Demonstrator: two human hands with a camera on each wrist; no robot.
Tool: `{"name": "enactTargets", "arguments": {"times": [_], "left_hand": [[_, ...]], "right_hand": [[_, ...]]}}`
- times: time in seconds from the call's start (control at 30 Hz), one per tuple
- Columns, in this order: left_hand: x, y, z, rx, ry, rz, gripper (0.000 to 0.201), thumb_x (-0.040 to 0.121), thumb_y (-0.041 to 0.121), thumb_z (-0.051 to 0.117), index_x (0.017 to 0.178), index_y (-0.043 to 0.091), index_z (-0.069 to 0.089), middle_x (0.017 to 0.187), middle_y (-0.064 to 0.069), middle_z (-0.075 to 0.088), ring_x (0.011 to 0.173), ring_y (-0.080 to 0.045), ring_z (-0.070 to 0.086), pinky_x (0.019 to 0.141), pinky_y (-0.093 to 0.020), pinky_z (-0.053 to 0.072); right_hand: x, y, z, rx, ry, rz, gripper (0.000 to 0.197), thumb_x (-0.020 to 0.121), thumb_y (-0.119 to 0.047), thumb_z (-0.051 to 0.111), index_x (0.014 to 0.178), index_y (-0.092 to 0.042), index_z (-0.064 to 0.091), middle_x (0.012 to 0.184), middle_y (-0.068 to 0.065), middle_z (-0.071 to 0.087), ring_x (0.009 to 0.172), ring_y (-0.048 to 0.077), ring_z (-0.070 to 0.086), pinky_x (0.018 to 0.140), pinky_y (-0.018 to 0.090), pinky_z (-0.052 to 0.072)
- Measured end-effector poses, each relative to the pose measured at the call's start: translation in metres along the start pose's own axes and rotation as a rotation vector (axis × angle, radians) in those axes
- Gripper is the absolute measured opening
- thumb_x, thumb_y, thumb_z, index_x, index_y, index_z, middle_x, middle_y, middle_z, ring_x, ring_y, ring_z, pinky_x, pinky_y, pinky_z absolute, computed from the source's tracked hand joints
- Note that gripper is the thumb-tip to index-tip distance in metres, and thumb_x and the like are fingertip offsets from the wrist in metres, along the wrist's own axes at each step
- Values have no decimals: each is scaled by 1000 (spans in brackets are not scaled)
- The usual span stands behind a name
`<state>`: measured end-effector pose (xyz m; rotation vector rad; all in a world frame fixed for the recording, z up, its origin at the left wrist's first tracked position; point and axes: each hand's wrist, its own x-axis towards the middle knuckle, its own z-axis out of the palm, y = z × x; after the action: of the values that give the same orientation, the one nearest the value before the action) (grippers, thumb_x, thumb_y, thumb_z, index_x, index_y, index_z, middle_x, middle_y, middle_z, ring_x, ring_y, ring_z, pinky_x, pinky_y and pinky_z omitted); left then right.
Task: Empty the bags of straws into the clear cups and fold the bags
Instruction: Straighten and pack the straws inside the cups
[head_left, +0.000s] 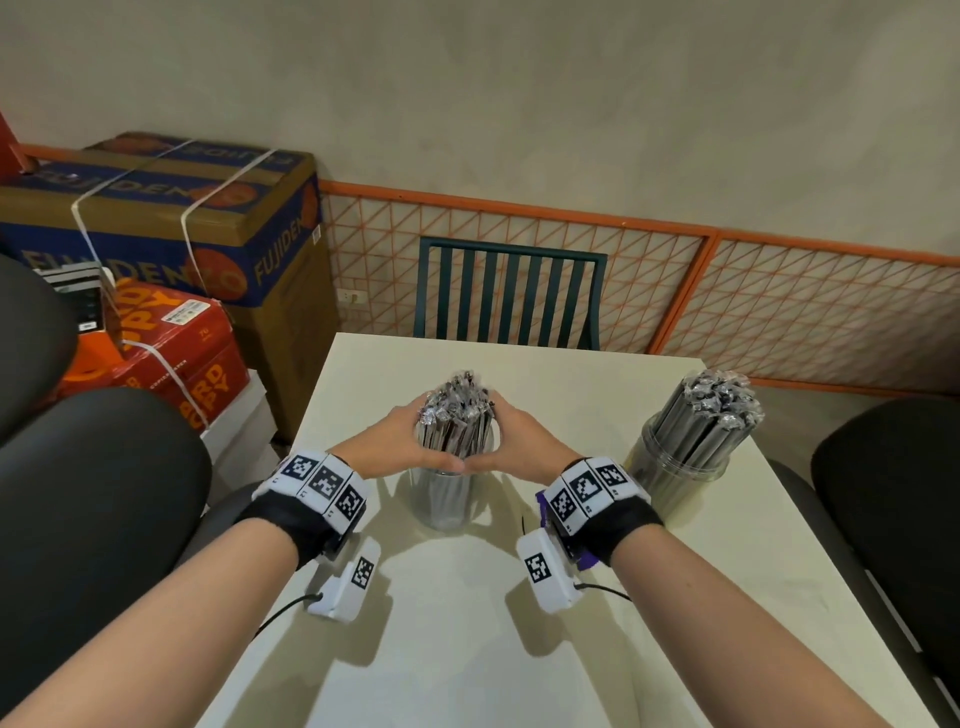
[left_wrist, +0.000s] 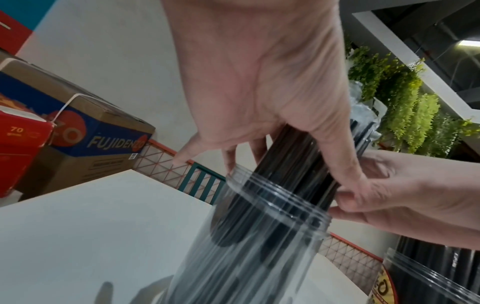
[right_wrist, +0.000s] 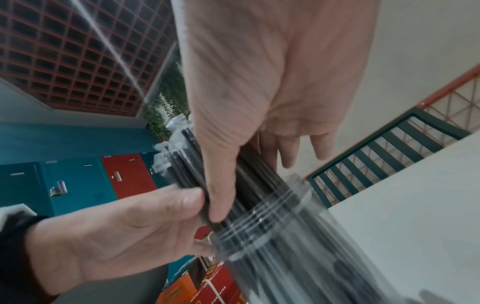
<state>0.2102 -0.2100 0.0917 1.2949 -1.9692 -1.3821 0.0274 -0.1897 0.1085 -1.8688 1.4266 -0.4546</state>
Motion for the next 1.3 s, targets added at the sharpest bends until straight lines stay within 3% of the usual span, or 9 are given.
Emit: {"name": "enactTargets", "arguments": {"times": [0.17, 0.33, 0.53, 0.67, 0.8, 0.9, 1.1, 1.2, 1.3], "left_hand": [[0, 6, -2, -141, -19, 45, 119, 41, 52, 86, 138, 42, 17, 137, 3, 40, 128, -15, 42, 109, -39, 36], [1, 11, -8, -140, -68, 32, 138, 37, 52, 85, 146, 38, 1, 137, 6, 30, 127, -12, 37, 105, -27, 33], [-5, -11, -33, -12, -36, -79, 107, 63, 38, 78, 145, 39, 10, 152, -1, 24, 142, -18, 18, 110, -33, 19], [3, -11, -44, -33, -113, -65, 127, 39, 66, 79, 144, 41, 12, 152, 2, 27, 142, -19, 17, 110, -34, 16], [18, -2, -46, 4, -197, -9, 129, 39, 64, 80, 146, 37, 12, 145, 6, 31, 136, -9, 23, 111, -31, 19], [27, 4, -42, 7, -243, 30, 109, 54, 49, 82, 143, 29, 22, 137, 9, 45, 125, -5, 42, 108, -26, 30], [31, 14, -40, 25, -152, 113, 51, 79, 15, 71, 123, 27, 46, 107, 17, 59, 100, 6, 54, 89, -13, 42], [29, 19, -51, 53, -140, 131, 50, 79, 18, 71, 122, 27, 48, 113, 9, 61, 106, -6, 56, 96, -24, 41], [26, 19, -58, 103, -148, 160, 55, 76, 21, 74, 125, 26, 49, 116, 9, 60, 107, -5, 55, 94, -18, 41]], "right_hand": [[-2, 0, 22, 186, 180, 0, 94, 72, -20, 80, 146, -18, 22, 140, 4, 48, 128, 18, 47, 102, 28, 39], [0, 3, 37, 272, 270, 26, 119, 57, -42, 85, 149, -24, 11, 149, 0, 35, 136, 15, 37, 112, 43, 35], [-19, 18, 45, 194, 310, 70, 106, 72, -27, 80, 151, -20, 9, 155, -4, 25, 141, 11, 27, 112, 23, 21], [-25, 10, 55, 196, 361, 37, 101, 75, -21, 78, 150, -20, 11, 151, -5, 31, 134, 2, 30, 115, 24, 25], [-16, 1, 67, 204, 372, 39, 105, 72, -24, 79, 151, -19, 9, 148, -2, 34, 136, 10, 34, 113, 29, 31], [-2, -5, 69, 235, 411, 79, 106, 71, -25, 80, 150, -21, 9, 146, 1, 38, 134, 14, 38, 112, 37, 36], [3, -22, 47, 196, 542, 72, 61, 82, -10, 68, 136, -16, 41, 130, 3, 56, 117, 11, 51, 93, 19, 39], [3, -25, 28, 131, 474, 63, 50, 84, -9, 67, 129, -14, 48, 124, 4, 61, 114, 15, 55, 87, 19, 39], [4, -21, 16, 88, 360, 50, 53, 82, -11, 69, 130, -16, 47, 123, 4, 62, 113, 16, 57, 90, 22, 41]]}}
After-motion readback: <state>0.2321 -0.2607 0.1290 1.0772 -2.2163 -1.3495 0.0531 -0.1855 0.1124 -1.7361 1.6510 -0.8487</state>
